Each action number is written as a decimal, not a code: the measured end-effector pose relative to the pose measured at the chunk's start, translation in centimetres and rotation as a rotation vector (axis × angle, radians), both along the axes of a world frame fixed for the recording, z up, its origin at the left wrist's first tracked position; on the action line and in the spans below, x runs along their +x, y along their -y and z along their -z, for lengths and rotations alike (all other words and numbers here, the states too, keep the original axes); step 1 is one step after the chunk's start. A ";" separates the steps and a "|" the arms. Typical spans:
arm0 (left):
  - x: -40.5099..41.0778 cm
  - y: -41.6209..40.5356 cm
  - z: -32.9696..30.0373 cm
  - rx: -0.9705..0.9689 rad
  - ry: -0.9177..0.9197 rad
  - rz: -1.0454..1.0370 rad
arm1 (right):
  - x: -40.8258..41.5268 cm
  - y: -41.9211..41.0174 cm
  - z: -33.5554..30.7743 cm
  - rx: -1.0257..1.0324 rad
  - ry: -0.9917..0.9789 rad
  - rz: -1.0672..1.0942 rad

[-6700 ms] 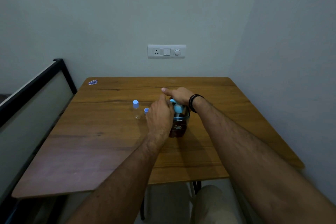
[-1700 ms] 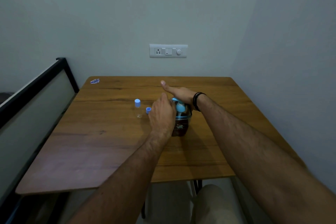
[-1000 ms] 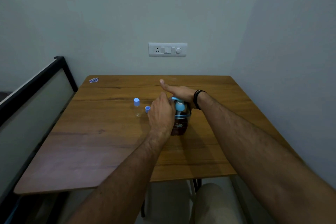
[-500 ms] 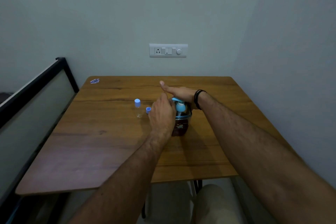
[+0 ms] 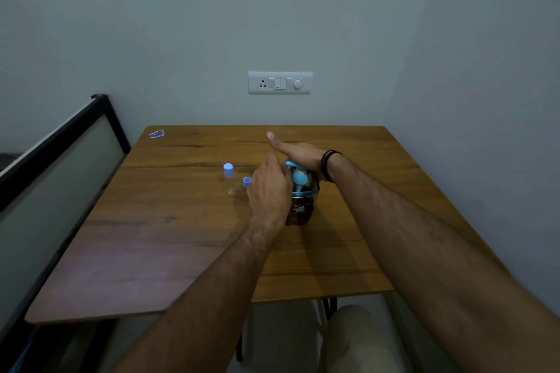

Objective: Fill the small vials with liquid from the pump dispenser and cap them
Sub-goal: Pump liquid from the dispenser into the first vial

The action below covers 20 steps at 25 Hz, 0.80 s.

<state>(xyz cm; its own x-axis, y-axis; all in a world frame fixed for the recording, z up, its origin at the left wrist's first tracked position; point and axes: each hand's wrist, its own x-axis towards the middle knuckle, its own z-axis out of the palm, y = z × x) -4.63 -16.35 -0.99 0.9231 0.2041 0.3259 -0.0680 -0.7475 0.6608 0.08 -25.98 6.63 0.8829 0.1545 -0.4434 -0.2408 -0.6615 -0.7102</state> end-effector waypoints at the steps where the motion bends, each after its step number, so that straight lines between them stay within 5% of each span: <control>1: 0.1 0.0 -0.1 -0.002 0.005 -0.004 | 0.1 -0.1 0.1 -0.018 0.039 0.011; 9: 0.1 0.0 0.2 0.002 0.006 0.006 | 0.0 0.3 -0.1 0.023 -0.044 0.004; 15: 0.4 0.0 0.0 -0.019 0.005 0.010 | 0.2 -0.1 0.3 -0.087 0.097 -0.021; 20: 0.0 0.1 0.1 -0.006 -0.003 0.002 | -0.3 0.2 -0.2 0.023 -0.034 0.008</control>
<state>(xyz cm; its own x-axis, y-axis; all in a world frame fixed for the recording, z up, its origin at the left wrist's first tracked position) -4.60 -16.42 -1.05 0.9246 0.2042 0.3215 -0.0671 -0.7437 0.6652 -0.17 -26.17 6.84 0.8688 0.1581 -0.4692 -0.2699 -0.6433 -0.7165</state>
